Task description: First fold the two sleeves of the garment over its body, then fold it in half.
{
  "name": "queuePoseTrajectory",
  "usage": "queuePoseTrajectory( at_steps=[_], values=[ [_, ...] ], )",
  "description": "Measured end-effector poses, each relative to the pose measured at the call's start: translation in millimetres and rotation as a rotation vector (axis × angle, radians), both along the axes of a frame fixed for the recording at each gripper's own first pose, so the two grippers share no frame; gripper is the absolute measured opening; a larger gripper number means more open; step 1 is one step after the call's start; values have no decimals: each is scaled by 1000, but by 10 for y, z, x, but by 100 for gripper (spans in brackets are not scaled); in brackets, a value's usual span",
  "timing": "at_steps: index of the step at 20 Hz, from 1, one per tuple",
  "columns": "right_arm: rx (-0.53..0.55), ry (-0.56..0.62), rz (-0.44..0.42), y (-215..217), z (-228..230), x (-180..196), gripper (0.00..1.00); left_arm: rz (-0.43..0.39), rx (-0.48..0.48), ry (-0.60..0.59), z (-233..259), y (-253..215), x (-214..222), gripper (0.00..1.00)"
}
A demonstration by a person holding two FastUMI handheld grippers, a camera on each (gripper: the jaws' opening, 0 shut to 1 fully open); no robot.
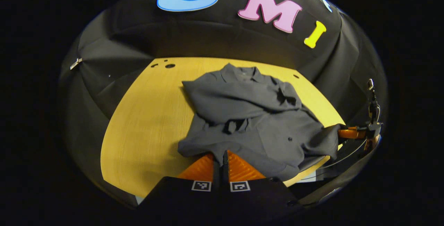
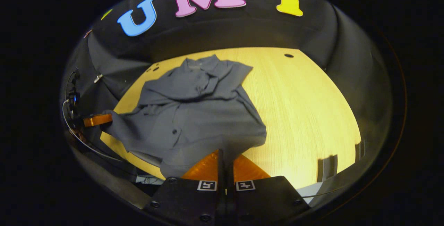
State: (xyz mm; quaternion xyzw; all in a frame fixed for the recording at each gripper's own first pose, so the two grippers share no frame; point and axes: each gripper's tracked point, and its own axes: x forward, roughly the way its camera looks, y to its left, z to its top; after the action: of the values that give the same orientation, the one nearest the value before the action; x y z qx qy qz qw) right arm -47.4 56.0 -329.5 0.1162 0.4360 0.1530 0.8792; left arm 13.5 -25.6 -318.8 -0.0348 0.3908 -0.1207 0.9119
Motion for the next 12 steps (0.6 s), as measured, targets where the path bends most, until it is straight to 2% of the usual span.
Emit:
queuePoseTrajectory(
  at_steps=[6,12],
  values=[
    [65,-171,-89,-68,515,868,5,35,-44,-150,553,-50,633,6],
    [64,-284,-130,-116,776,1473,5,80,-75,-269,966,-127,1254,5]
  ],
)
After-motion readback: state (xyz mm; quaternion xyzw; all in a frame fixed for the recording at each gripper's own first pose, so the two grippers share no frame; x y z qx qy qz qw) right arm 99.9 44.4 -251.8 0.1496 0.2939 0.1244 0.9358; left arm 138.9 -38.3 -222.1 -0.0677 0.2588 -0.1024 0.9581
